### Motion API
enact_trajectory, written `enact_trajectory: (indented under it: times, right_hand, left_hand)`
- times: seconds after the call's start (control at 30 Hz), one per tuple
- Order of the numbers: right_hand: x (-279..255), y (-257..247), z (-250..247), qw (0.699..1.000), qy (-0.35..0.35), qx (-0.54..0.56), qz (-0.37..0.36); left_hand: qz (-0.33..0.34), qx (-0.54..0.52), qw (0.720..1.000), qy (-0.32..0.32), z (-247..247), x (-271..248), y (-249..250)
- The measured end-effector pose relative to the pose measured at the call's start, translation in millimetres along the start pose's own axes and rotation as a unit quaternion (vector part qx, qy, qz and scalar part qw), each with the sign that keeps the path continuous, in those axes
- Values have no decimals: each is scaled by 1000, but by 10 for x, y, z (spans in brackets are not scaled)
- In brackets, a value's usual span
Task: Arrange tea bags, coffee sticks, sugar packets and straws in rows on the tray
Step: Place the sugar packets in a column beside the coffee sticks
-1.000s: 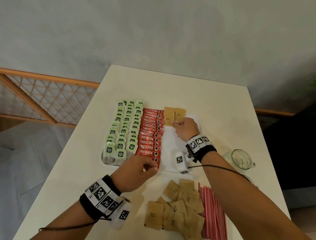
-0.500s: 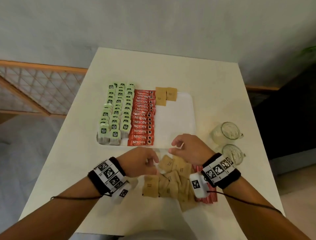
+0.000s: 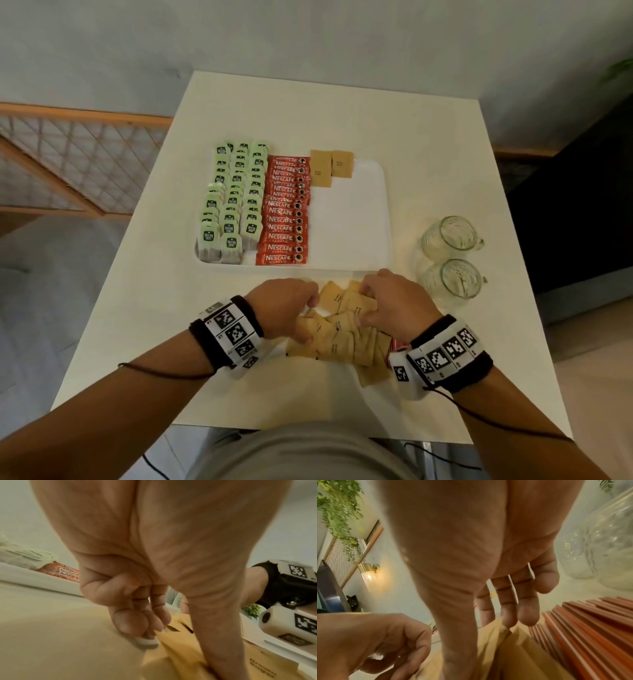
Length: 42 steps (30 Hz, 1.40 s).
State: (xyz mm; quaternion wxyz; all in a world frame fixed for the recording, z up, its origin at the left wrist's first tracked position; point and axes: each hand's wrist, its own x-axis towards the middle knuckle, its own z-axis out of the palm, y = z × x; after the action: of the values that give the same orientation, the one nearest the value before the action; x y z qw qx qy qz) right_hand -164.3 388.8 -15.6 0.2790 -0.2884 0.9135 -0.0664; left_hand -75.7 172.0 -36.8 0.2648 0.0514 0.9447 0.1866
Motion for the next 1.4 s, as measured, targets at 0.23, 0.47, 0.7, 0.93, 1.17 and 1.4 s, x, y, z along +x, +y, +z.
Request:
enact_trajectory:
  times: [0.23, 0.47, 0.7, 0.93, 1.17, 1.4]
  right_hand:
    - [1, -8, 16, 1000, -1, 9, -4]
    - [27, 55, -15, 996, -2, 83, -35]
    - [15, 20, -72, 976, 36, 195, -92]
    - [-56, -35, -119, 959, 54, 261, -95]
    - [-39, -187, -87, 937, 41, 315, -146]
    - [143, -319, 40, 930, 62, 337, -132]
  left_hand:
    - [-12, -70, 997, -7, -71, -4, -31]
    - [-37, -47, 998, -27, -109, -23, -121]
    - [4, -145, 989, 2, -199, -79, -223]
    - [-36, -396, 917, 40, -295, -119, -240]
    - [-82, -600, 792, 69, -306, -95, -86]
    - [-110, -690, 715, 32, -294, -43, 51]
